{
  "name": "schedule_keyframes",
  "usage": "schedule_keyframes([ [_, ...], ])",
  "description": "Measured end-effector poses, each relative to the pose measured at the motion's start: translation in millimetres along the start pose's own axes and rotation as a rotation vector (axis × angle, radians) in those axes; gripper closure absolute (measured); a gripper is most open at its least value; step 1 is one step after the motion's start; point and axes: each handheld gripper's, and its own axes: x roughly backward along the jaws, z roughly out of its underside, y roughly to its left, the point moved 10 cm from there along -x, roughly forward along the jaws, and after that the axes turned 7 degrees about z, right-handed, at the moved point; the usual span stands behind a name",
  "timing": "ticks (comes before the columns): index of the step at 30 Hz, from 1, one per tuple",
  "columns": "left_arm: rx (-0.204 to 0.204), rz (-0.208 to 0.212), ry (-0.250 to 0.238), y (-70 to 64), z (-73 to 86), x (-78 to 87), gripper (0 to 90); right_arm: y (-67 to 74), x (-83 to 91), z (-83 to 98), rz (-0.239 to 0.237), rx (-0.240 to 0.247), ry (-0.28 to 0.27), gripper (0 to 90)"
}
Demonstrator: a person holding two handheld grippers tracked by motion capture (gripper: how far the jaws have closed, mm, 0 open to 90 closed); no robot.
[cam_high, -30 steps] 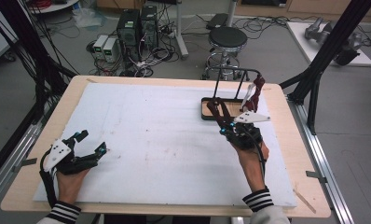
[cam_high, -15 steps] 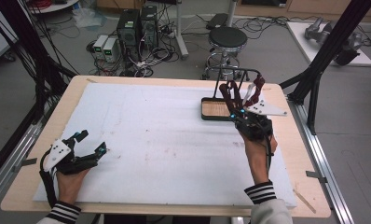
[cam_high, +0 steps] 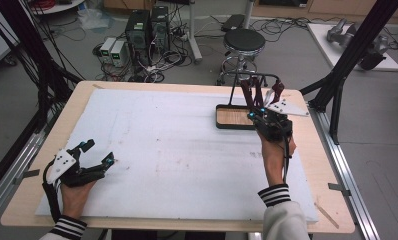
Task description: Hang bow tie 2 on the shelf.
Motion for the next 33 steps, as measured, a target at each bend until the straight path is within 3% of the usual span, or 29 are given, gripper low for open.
schedule_keyframes([
  [11,0.000,0.000,0.000,0.0,0.0,0.0,15.3,-10.3,-19.3,-18.4,0.035,-0.018,-0.009,81.3],
  [33,0.001,0.001,0.000,0.1,0.0,0.1,15.2,-17.7,-55.1,-4.0,0.024,-0.110,0.053,81.3],
])
